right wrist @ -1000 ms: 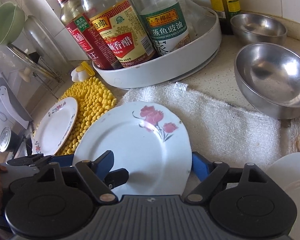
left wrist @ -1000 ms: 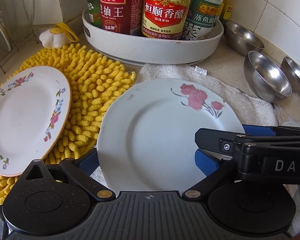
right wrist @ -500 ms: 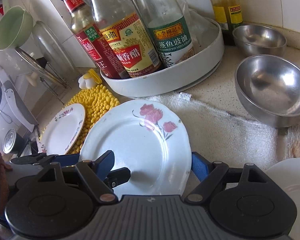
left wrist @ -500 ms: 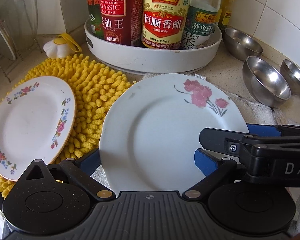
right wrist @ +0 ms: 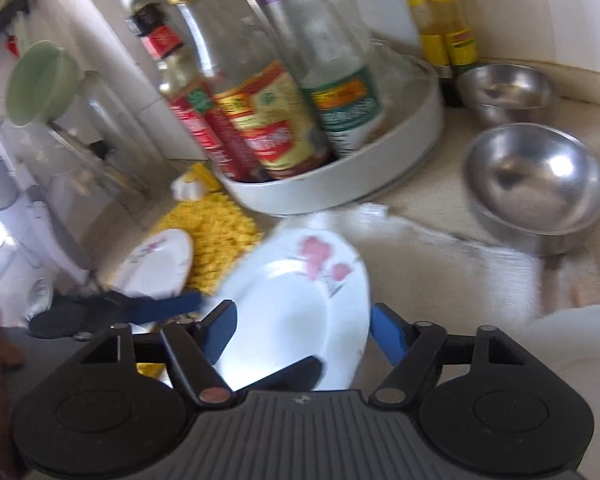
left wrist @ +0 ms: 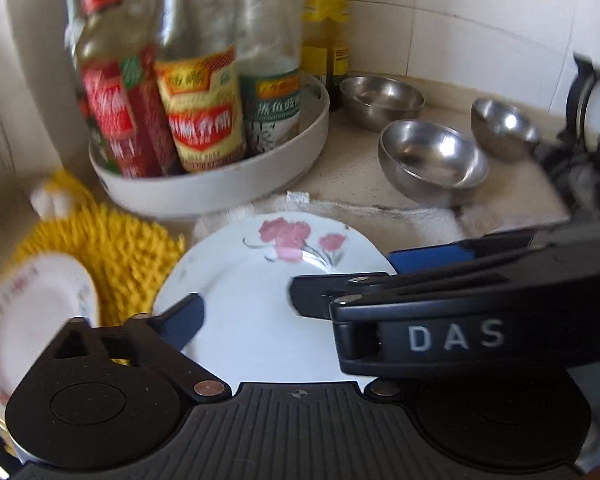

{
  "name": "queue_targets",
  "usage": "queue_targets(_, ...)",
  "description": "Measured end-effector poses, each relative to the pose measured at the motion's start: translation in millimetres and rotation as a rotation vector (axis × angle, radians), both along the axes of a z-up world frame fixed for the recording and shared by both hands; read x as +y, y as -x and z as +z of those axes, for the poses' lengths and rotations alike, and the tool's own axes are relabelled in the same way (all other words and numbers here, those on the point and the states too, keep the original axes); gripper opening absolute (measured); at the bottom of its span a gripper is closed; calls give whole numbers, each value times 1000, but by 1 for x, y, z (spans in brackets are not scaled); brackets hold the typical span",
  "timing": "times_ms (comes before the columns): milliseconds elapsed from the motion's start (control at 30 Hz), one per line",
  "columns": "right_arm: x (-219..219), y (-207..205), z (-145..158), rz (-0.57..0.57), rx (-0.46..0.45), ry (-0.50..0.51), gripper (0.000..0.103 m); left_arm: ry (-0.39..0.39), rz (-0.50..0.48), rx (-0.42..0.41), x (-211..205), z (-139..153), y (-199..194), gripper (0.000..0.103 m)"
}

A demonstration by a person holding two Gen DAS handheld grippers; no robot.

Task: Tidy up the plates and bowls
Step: 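Lift the pink-flower plate with both grippers toward the other pink plate, then lower the plate onto the other pink plate and open both grippers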

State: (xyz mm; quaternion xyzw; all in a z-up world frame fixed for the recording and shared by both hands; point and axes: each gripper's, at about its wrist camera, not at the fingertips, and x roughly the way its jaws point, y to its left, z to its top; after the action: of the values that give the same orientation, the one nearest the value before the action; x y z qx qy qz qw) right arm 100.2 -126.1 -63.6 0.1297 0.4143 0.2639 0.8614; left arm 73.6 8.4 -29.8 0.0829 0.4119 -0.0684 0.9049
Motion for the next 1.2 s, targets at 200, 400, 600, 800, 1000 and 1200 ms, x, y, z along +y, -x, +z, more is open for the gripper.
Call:
queue_targets(200,-9,-9,-18,-27,44,10,74,85,95,78,33,-8,-6,102)
queue_targets(400,-13,-20,-30,-51,94,12,74,125,199,142,67,-20,-17,101)
queue_targets(600,-11,-24,-32,-13,132,-60,75,186,158,222,71,-39,-34,103)
queue_targets(800,-9,-24,-28,-12,150,-67,76,217,148,228,74,-34,-32,102)
queue_targets(1000,-19,-19,-15,-36,126,-75,76,233,119,183,68,-16,-27,102)
queue_targets(1200,-38,-9,-3,-84,121,-103,76,235,80,141,53,-1,-25,102)
